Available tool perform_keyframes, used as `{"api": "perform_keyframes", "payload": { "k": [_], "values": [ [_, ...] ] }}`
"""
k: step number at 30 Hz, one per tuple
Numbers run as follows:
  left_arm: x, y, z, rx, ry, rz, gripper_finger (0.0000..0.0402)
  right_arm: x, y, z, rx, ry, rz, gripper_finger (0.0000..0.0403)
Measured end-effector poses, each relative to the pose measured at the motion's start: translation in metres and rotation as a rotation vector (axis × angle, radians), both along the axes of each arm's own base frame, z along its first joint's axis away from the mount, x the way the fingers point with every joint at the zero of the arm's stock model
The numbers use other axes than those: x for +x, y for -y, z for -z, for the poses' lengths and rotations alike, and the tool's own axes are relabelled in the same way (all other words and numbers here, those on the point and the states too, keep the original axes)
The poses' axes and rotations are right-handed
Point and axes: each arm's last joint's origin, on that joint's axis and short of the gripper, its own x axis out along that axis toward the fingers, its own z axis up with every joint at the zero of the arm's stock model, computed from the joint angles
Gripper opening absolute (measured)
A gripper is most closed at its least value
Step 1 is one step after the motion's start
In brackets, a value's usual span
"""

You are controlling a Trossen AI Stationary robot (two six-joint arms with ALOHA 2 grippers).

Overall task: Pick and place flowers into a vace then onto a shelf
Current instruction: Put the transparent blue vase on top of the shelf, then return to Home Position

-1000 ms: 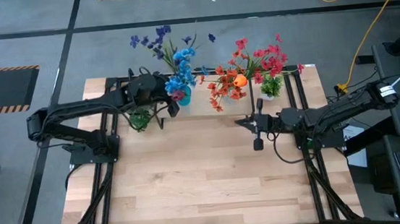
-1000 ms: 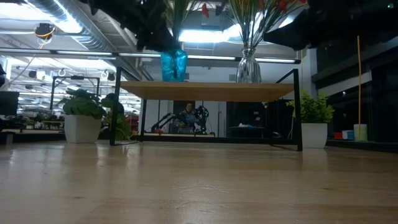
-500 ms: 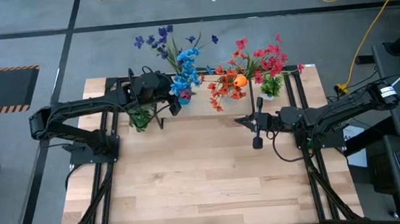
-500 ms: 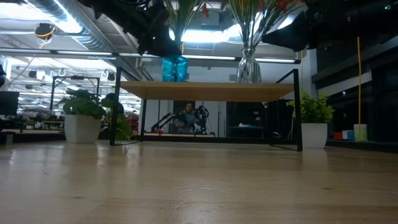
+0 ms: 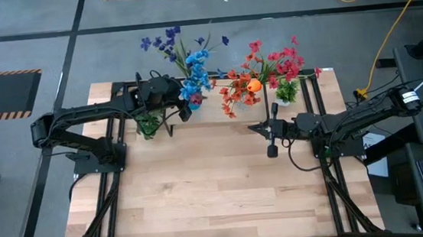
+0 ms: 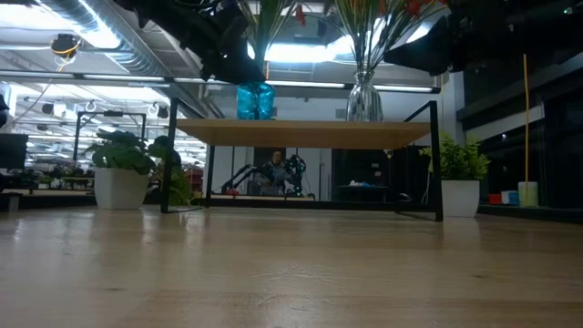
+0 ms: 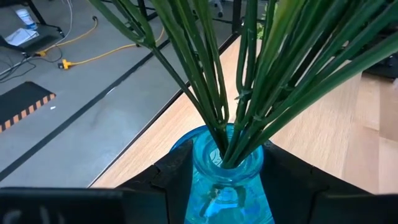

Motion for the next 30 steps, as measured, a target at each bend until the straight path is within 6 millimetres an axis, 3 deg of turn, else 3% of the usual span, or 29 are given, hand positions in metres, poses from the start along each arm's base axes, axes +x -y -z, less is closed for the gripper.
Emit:
{"api": "perform_keyframes", "payload": {
  "k": [14,20,30],
  "values": [
    [-0.004,0.002,-0.003,0.001,0.003,0.026,0.0215,0.000,0.000,0.000,0.000,-0.001,0.000,0.0008],
    [-0.017,0.007,-0.017,0.019,0.046,0.031,0.0229,0.000,0.000,0.000,0.000,-0.001,0.000,0.0008],
    [-0.038,0.026,-0.022,-0.008,-0.036,0.082,0.0229,0.000,0.000,0.000,0.035,0.004,0.003,0.0008]
  ]
}}
